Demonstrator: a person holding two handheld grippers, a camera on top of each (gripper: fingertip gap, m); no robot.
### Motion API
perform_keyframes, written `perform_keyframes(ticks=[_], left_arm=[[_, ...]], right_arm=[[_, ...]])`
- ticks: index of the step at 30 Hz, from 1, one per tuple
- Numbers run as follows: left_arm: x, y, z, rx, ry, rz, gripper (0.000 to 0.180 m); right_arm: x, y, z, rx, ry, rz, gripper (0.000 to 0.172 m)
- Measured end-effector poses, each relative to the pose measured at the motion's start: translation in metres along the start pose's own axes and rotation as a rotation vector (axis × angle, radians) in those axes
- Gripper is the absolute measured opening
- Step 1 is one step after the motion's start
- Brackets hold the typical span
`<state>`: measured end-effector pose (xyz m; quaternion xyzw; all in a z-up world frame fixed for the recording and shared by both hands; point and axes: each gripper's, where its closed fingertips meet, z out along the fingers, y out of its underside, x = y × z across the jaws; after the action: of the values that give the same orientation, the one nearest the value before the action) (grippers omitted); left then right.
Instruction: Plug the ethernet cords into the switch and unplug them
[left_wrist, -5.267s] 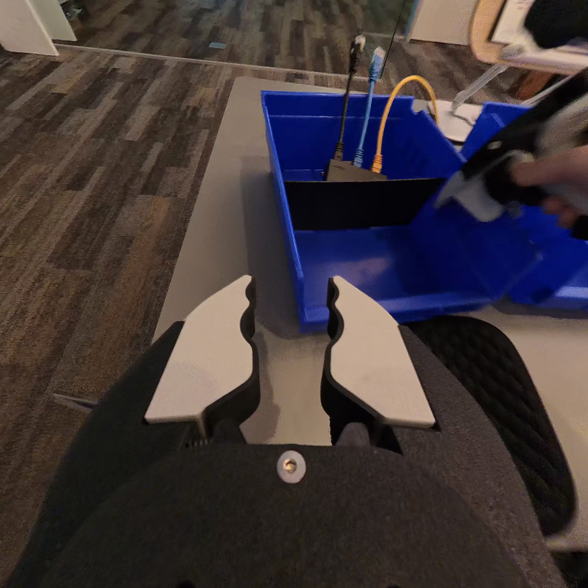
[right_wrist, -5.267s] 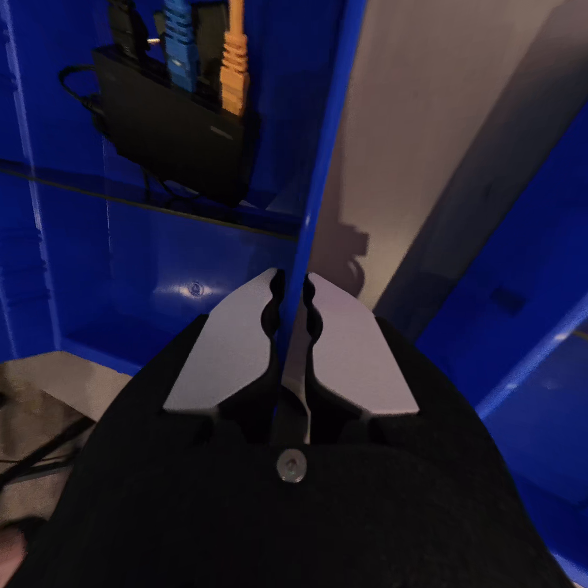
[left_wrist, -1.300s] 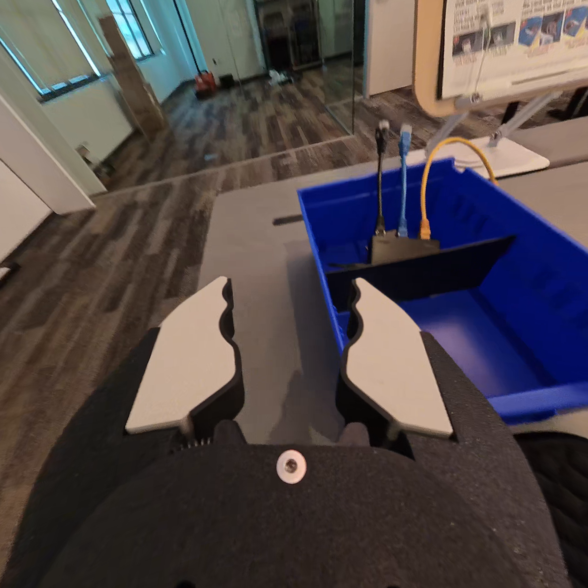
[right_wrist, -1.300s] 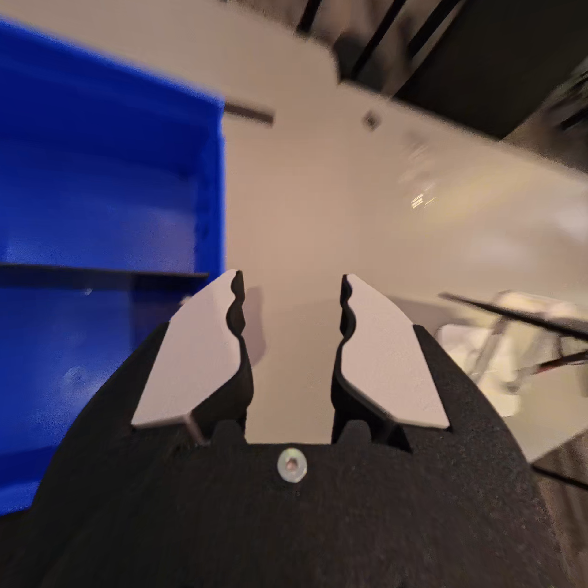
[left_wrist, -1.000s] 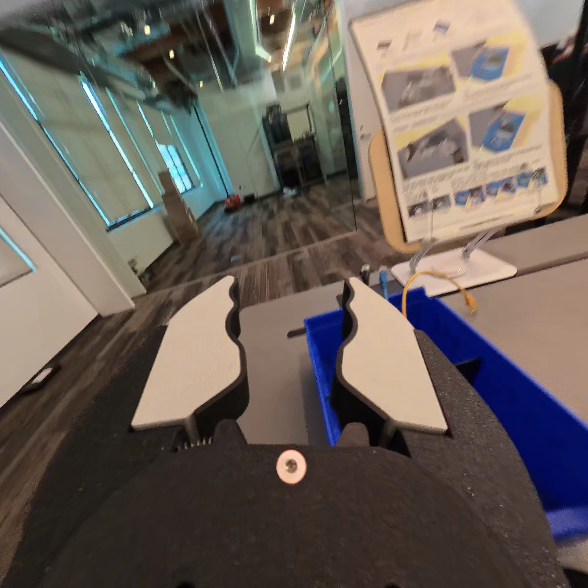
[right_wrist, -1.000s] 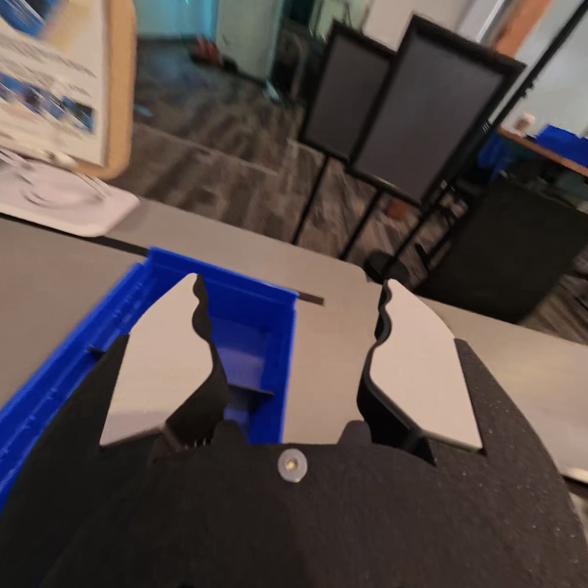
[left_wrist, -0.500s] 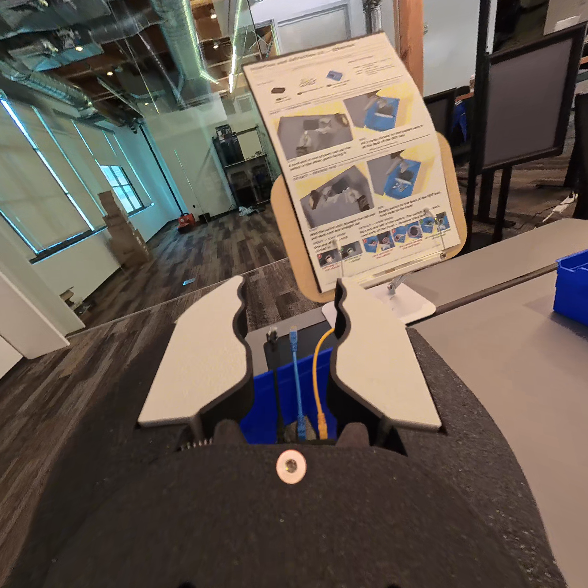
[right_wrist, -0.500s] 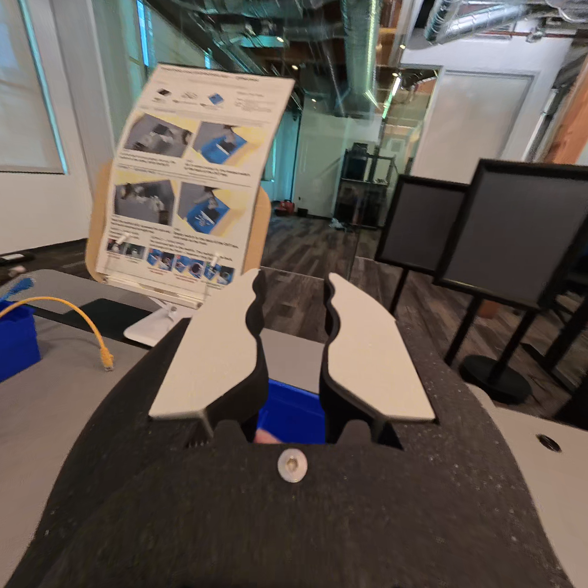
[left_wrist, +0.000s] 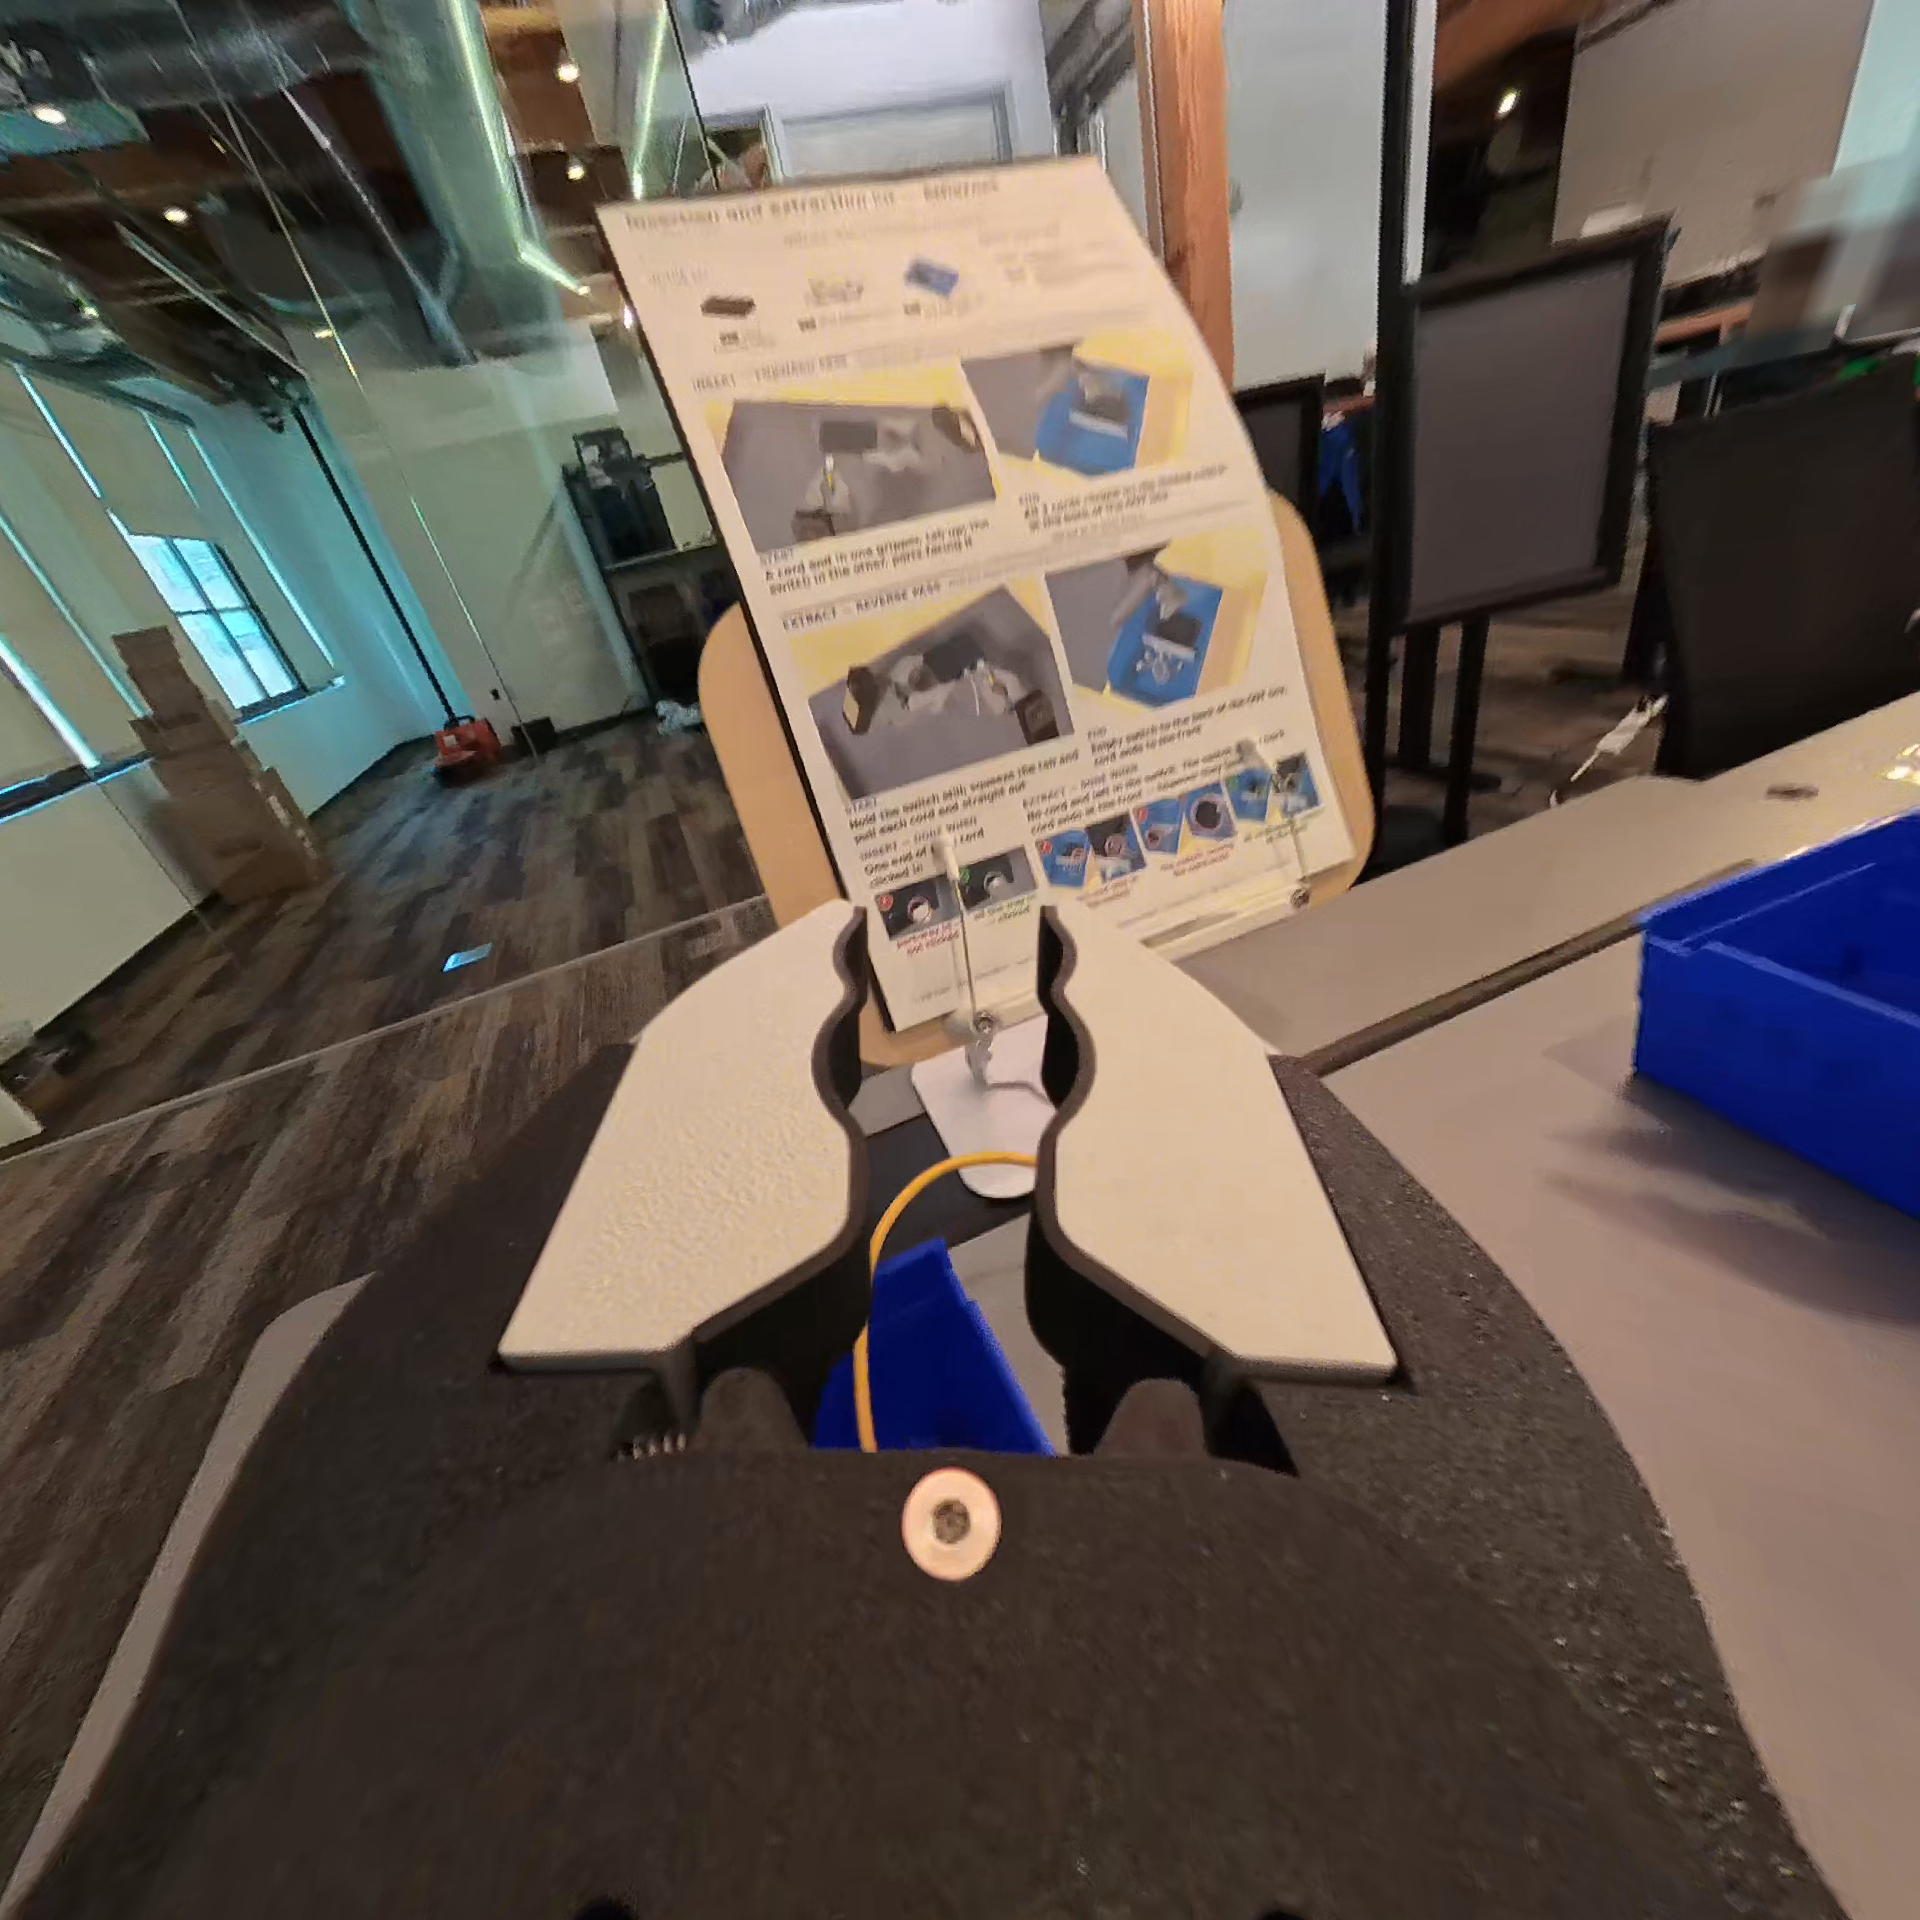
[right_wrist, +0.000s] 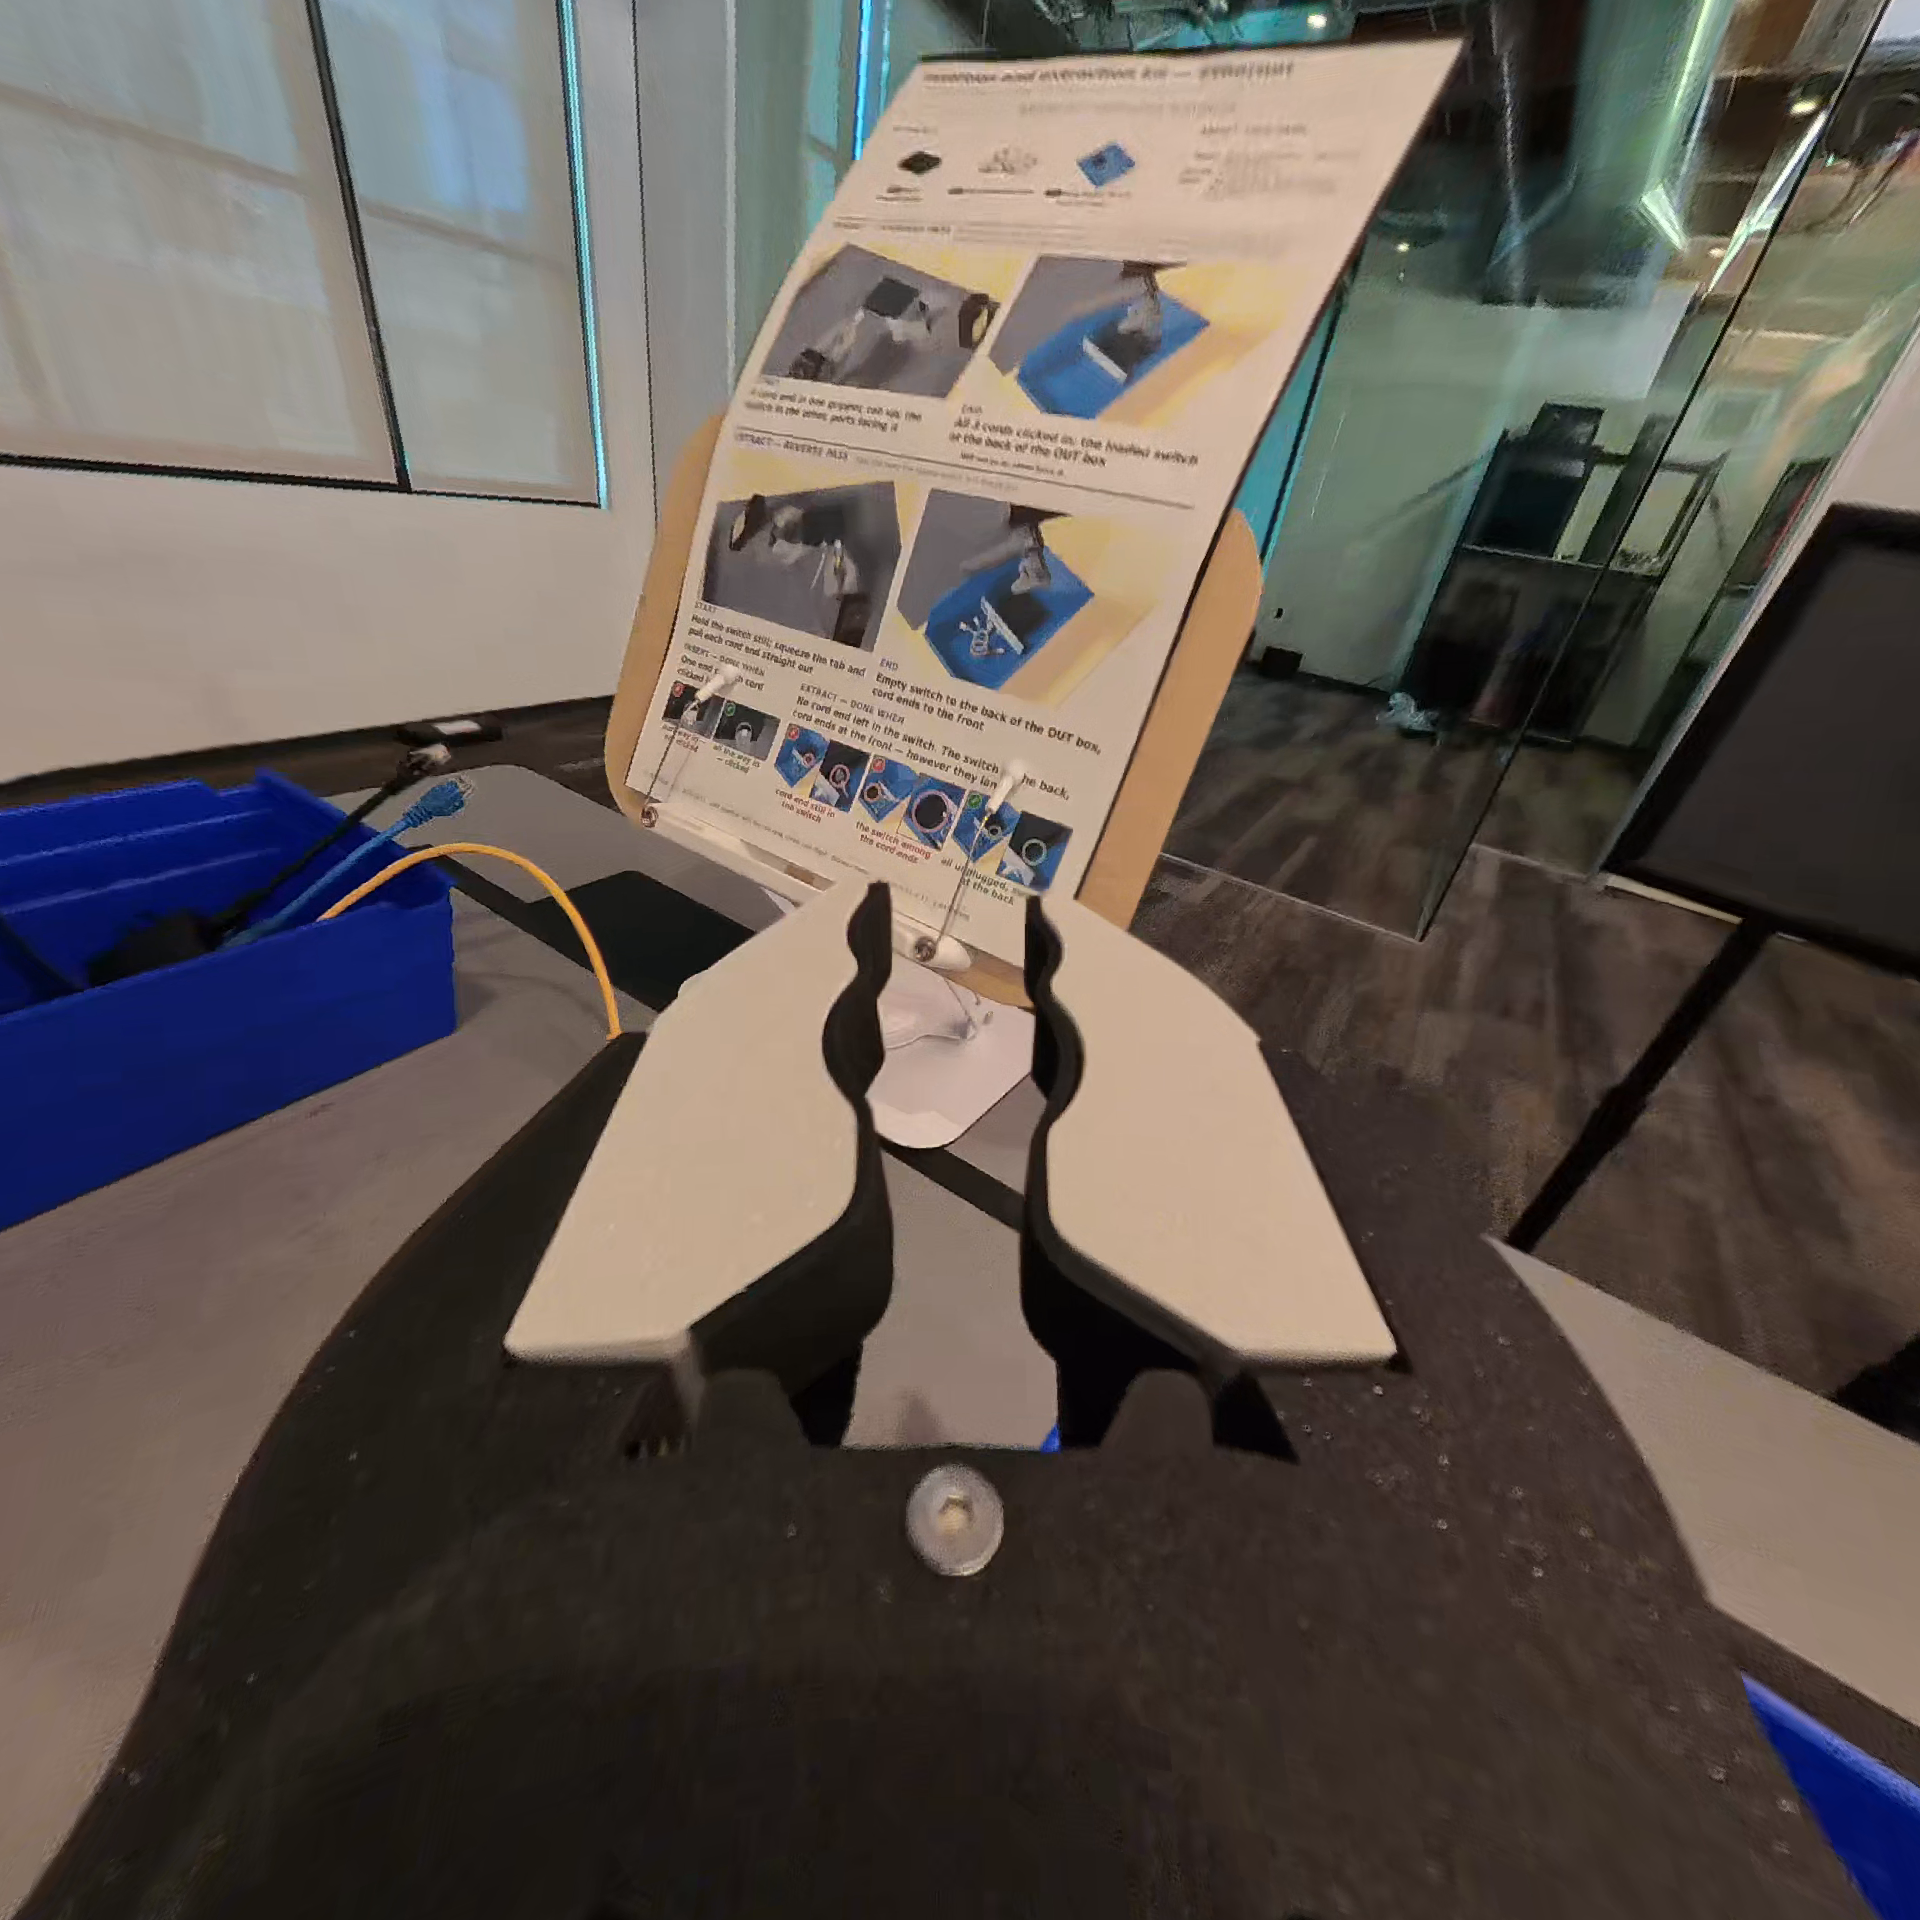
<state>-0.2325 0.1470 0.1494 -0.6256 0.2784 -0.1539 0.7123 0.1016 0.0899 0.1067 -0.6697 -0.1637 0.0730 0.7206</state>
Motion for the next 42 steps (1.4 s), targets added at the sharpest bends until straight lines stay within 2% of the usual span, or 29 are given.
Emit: perform_keyframes(ticks=[5, 7, 10, 13, 17, 21, 23, 28, 32, 34, 39, 42], left_arm=[[0.002, 0.021, 0.009, -0.053, 0.014, 0.038, 0.021], [0.005, 0.020, 0.010, -0.042, 0.043, 0.008, 0.011], [0.013, 0.020, 0.013, -0.019, 0.100, -0.098, 0.001], [0.021, 0.028, 0.018, -0.042, 0.154, -0.167, 0.001], [0.030, 0.033, 0.020, -0.048, 0.169, -0.200, 0.001], [0.040, 0.040, 0.023, -0.071, 0.160, -0.184, 0.003], [0.046, 0.044, 0.025, -0.093, 0.170, -0.170, 0.003], [0.047, 0.040, 0.023, -0.112, 0.171, -0.173, 0.000], [0.039, 0.029, 0.018, -0.068, 0.140, -0.150, 0.000], [0.030, 0.025, 0.012, -0.073, 0.118, -0.114, 0.000], [-0.020, 0.015, -0.018, -0.099, -0.024, -0.069, 0.000], [-0.038, 0.015, -0.036, -0.133, -0.030, -0.110, 0.000]], right_arm=[[0.011, 0.004, -0.002, 0.062, 0.077, -0.017, 0.011], [0.011, 0.000, -0.003, 0.062, 0.088, -0.039, 0.002], [0.011, 0.004, -0.002, -0.004, 0.104, -0.054, 0.002], [0.010, 0.002, -0.001, 0.024, 0.096, 0.001, 0.003], [0.007, 0.010, 0.005, -0.028, 0.061, 0.137, 0.000], [0.009, 0.013, 0.007, -0.025, 0.066, 0.181, 0.008], [0.011, 0.010, 0.005, -0.008, 0.075, 0.183, 0.001], [0.010, 0.013, 0.003, -0.066, 0.084, 0.160, 0.000], [0.005, 0.011, 0.009, -0.033, 0.072, 0.066, 0.000], [0.002, 0.014, 0.011, -0.057, 0.066, 0.109, 0.000], [0.006, 0.009, 0.006, -0.028, 0.074, 0.078, 0.000], [0.007, 0.009, 0.003, -0.034, 0.072, 0.050, 0.000]])
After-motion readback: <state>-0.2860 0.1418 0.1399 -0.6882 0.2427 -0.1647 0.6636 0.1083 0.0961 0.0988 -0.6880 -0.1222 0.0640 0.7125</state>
